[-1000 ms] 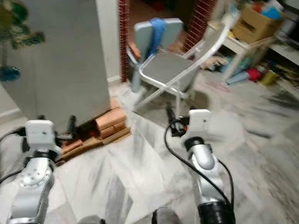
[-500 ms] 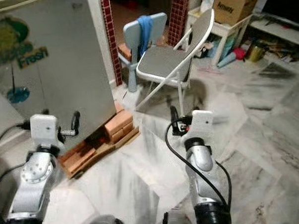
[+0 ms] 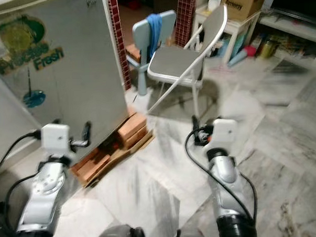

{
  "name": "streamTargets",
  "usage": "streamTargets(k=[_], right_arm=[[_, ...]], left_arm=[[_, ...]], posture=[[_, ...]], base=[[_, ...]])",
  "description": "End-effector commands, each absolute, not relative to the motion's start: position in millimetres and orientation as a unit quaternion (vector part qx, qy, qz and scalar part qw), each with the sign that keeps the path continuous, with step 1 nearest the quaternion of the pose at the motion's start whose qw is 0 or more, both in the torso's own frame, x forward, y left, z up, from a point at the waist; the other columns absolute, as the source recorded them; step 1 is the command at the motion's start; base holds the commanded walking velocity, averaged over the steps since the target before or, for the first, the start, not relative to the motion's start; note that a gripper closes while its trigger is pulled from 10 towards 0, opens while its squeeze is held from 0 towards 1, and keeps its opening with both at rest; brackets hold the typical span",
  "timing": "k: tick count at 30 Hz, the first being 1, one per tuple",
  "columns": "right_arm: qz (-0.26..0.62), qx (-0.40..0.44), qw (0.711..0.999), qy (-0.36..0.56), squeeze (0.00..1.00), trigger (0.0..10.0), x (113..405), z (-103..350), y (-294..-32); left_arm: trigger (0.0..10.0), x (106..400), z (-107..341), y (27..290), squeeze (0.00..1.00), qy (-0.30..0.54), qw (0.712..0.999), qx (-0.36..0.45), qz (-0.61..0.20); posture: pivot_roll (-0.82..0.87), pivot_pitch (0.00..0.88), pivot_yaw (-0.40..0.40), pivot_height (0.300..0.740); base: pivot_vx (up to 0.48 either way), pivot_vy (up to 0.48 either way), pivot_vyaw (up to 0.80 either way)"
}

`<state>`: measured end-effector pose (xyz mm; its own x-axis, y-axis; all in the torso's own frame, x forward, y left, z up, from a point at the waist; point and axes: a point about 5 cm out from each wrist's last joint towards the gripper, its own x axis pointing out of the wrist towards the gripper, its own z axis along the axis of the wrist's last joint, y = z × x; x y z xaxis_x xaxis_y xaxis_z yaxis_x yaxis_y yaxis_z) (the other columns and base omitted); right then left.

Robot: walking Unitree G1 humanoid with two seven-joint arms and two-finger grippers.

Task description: Restocking fridge

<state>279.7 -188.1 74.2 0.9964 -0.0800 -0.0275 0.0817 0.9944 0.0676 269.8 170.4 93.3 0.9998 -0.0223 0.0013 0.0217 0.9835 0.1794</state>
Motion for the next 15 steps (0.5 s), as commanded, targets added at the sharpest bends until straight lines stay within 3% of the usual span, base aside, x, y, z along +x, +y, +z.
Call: streamTargets(k=[1, 5, 11, 15], right_arm=[[-0.037, 0.04, 0.998, -0.008, 0.0, 10.0, 285.4, 83.1, -182.4], [0.001, 0.025, 1.0, -0.016, 0.0, 10.0, 286.6, 88.7, -172.4], [-0.004, 0.017, 1.0, -0.016, 0.0, 10.0, 288.0, 89.4, -177.3], [-0.008, 0.009, 1.0, -0.013, 0.0, 10.0, 285.6, 87.9, -181.6]], left_arm=[[10.0, 268.4, 96.6, 182.0, 0.0, -0.007, 0.995, 0.099, 0.014], [10.0, 262.3, 94.3, 180.4, 0.0, -0.003, 0.995, 0.102, 0.009], [10.0, 263.9, 93.1, 176.8, 0.0, -0.008, 0.995, 0.1, 0.005], [10.0, 263.5, 93.1, 171.2, 0.0, -0.016, 0.994, 0.107, -0.002]], posture=[[0.06, 0.037, 0.018, 0.74], [0.07, 0.026, 0.008, 0.74], [0.08, 0.031, -0.002, 0.74], [0.07, 0.022, -0.028, 0.74]], base=[[0.0, 0.48, 0.0], [0.0, 0.48, 0.0], [0.0, 0.48, 0.0], [0.0, 0.0, 0.0]])
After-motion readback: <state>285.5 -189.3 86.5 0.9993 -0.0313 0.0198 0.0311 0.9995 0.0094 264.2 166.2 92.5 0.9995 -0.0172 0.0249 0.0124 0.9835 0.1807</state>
